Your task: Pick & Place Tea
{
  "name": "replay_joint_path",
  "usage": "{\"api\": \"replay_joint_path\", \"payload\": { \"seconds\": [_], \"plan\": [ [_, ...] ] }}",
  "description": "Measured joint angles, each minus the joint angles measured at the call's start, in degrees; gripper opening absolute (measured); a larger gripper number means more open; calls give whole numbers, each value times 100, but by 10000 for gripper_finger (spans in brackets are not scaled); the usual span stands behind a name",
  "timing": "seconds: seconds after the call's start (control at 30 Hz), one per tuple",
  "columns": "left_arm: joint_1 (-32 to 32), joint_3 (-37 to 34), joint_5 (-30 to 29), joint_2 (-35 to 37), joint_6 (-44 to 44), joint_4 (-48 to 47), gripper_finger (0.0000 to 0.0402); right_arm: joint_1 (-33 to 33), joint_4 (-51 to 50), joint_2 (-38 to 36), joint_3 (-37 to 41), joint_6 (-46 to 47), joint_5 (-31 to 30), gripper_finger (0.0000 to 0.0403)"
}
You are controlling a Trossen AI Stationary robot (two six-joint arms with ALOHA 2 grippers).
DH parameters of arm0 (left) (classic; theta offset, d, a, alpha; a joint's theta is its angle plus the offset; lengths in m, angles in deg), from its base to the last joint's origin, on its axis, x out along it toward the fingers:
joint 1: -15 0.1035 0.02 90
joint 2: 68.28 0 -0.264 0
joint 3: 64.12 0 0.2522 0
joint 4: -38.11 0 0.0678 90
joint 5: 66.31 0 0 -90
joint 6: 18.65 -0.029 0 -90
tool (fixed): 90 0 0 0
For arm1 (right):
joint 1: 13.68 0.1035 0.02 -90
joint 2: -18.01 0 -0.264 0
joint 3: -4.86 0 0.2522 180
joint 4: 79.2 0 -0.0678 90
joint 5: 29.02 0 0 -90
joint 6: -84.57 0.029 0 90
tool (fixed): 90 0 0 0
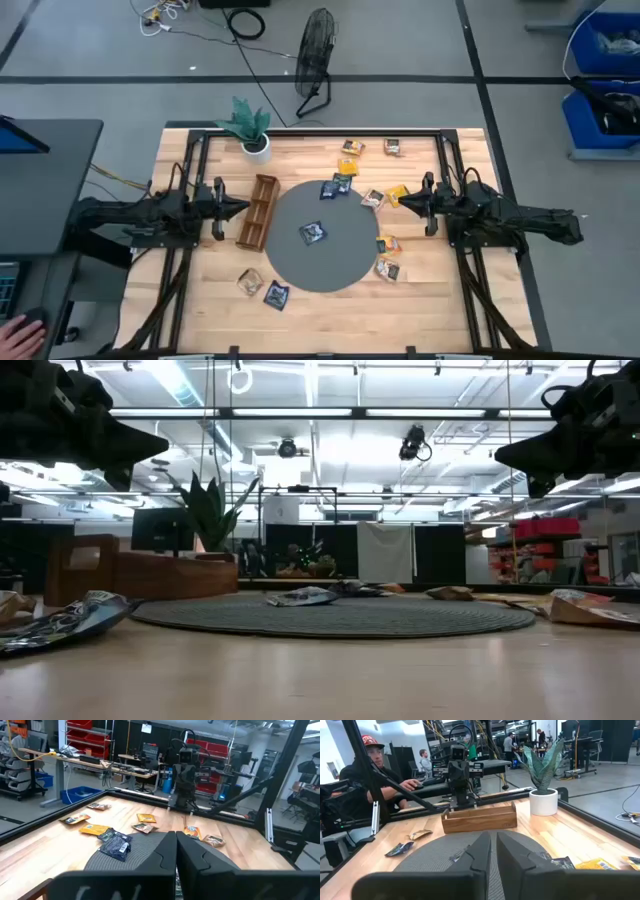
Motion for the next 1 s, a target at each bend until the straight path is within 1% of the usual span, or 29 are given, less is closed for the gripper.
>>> {"api": "replay_joint_path", "payload": {
  "seconds": [0.67,0.73,0.8,0.93,1.0],
  "plan": [
    [0,0,-28,2,15,-17,3,1,2,1,0,-9,-2,39],
    [2,0,-33,1,145,-19,3,2,-8,2,0,-184,-64,39],
    [0,0,-137,0,259,-45,3,2,-29,2,0,-327,-182,39],
    [0,0,-458,0,467,-30,3,2,-17,4,0,-273,-214,39],
    [2,0,-533,2,498,-13,3,2,123,4,0,-87,-219,39]
  ]
}}
